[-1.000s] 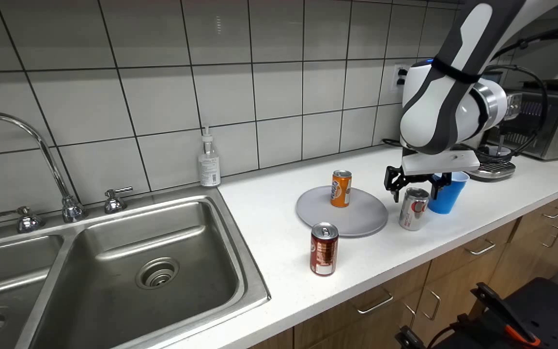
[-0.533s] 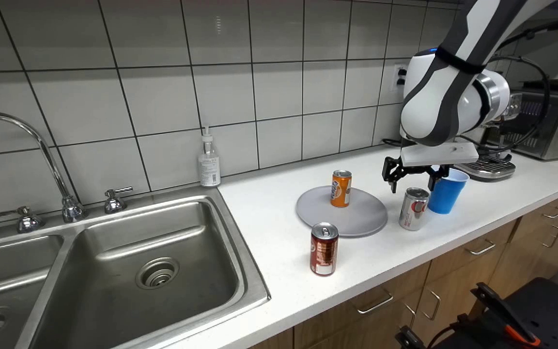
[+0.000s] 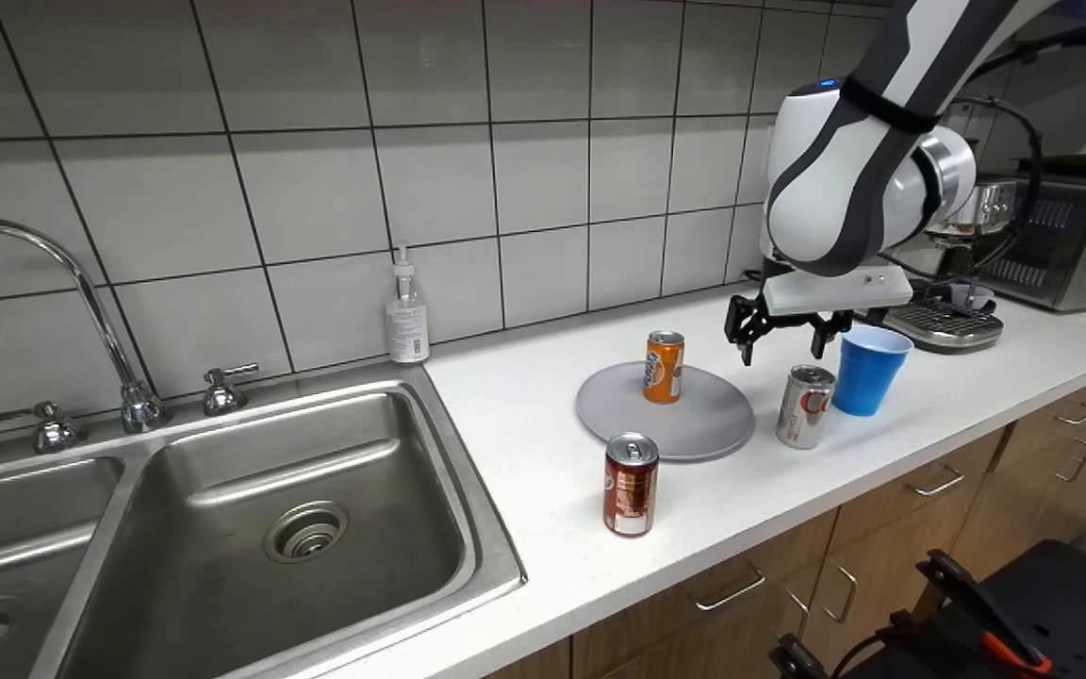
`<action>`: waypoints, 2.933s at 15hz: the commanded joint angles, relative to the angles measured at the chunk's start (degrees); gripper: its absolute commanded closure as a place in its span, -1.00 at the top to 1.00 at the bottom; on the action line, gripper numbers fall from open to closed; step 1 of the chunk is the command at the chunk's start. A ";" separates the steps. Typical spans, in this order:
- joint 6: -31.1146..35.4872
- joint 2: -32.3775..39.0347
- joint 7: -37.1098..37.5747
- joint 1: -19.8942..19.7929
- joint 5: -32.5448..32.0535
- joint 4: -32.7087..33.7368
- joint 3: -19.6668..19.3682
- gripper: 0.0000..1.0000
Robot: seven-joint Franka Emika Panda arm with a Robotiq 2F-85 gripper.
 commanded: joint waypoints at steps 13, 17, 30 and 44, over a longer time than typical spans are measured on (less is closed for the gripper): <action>-3.08 1.60 -9.46 -0.46 7.47 4.10 9.33 1.00; -1.39 1.65 -7.75 -0.04 6.59 3.42 8.67 1.00; -0.60 3.33 -10.08 -0.77 10.58 4.77 9.75 1.00; -1.73 8.61 -16.78 -1.48 13.99 11.71 10.58 1.00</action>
